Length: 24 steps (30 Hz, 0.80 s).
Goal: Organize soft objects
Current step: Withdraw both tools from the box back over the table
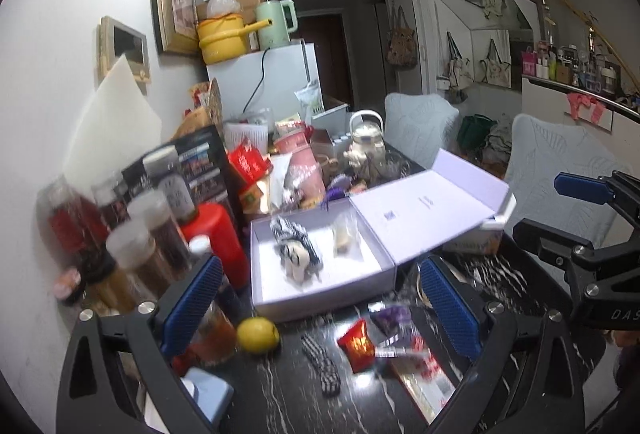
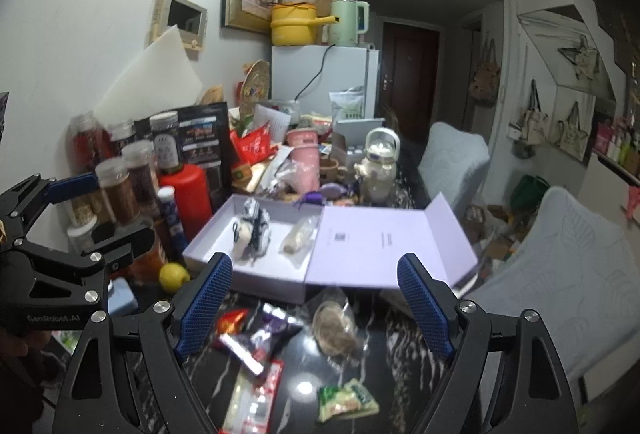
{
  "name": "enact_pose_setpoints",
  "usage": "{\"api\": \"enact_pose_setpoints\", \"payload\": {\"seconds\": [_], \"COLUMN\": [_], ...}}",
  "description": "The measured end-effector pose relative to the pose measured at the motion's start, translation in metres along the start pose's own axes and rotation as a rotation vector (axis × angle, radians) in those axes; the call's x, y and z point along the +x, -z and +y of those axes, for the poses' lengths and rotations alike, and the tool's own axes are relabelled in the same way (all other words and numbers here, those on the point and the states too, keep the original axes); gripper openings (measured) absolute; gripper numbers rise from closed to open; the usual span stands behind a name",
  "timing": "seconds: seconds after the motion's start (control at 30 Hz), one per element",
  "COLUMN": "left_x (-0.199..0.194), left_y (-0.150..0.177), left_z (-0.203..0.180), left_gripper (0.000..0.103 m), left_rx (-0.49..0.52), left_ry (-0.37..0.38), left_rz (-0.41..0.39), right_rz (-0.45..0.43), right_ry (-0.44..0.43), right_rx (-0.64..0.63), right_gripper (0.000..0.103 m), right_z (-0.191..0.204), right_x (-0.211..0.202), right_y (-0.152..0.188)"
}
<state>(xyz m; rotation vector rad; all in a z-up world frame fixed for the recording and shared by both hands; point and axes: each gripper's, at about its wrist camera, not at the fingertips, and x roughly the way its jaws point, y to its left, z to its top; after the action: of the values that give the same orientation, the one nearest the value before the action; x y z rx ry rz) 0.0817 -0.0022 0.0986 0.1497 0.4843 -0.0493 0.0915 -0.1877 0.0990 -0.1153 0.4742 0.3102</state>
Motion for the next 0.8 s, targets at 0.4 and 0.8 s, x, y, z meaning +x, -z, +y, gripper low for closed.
{"api": "enact_pose_setpoints", "payload": {"seconds": [0.4, 0.8], "left_x": [-0.013, 0.006], "left_y": [0.062, 0.102], "left_z": [-0.021, -0.052], "left_gripper": [0.101, 0.101], "left_rx": [-0.004, -0.021], "left_ry": [0.061, 0.12], "left_rz": [0.08, 0.181], "right_rz": [0.094, 0.196], "right_ry": [-0.023, 0.035], "right_rx": [0.074, 0.163], "right_gripper": [0.085, 0.085], "right_z": [0.007, -0.008], "right_x": [-0.011, -0.005], "right_y": [0.074, 0.143]}}
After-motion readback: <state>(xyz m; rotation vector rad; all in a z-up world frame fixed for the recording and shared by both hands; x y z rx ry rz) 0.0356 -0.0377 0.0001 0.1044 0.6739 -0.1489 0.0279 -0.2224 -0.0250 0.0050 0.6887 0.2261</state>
